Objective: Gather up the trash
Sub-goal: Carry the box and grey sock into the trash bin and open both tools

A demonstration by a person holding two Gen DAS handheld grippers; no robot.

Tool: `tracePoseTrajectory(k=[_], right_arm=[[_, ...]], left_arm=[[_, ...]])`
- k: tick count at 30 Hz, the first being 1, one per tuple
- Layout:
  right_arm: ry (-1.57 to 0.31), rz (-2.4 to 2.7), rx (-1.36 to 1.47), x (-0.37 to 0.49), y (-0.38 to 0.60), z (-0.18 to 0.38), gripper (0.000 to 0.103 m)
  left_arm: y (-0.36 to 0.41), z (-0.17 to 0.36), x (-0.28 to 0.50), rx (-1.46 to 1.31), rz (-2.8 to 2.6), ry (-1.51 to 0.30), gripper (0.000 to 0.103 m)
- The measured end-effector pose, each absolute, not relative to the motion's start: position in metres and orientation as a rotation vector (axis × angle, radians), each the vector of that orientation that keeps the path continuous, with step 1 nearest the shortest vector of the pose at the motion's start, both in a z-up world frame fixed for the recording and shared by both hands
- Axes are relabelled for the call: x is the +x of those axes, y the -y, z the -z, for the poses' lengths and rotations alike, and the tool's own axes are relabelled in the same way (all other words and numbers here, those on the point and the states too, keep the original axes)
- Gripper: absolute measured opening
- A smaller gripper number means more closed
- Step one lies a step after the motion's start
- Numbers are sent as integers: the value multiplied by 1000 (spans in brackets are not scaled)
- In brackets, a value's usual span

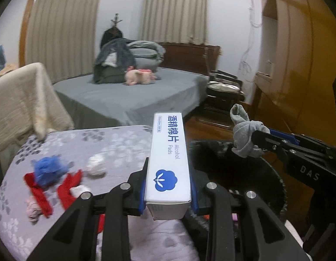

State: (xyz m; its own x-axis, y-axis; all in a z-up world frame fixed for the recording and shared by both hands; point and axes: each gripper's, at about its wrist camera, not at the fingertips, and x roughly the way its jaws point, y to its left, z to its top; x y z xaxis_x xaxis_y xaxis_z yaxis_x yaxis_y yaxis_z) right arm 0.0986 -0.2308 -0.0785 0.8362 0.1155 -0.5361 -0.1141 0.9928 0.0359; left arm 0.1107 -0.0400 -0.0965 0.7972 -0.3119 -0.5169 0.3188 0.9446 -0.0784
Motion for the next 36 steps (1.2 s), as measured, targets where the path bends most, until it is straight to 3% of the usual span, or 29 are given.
tracePoseTrajectory(k=[22, 24, 27, 28, 32, 35, 36], right_arm=[[-648, 85, 48, 91, 325, 121, 28], [-657, 93, 49, 93, 328, 124, 31], [-666, 112, 47, 95, 332, 127, 34], [-667, 117, 47, 94, 332, 128, 36], [-668, 127, 51, 94, 334, 130, 52], [-653, 136, 52, 91, 331, 128, 85], [-644, 136, 61, 90, 329, 126, 90]], left_arm=[[146, 127, 134, 61, 541, -621, 30], [151, 131, 137, 60, 556, -637, 30], [154, 135, 141, 55, 568, -654, 36], [153, 135, 141, 52, 567, -656, 45], [143, 132, 137, 39, 553, -644, 64], [131, 126, 136, 31, 532, -633, 73], [125, 123, 134, 27, 517, -626, 75]])
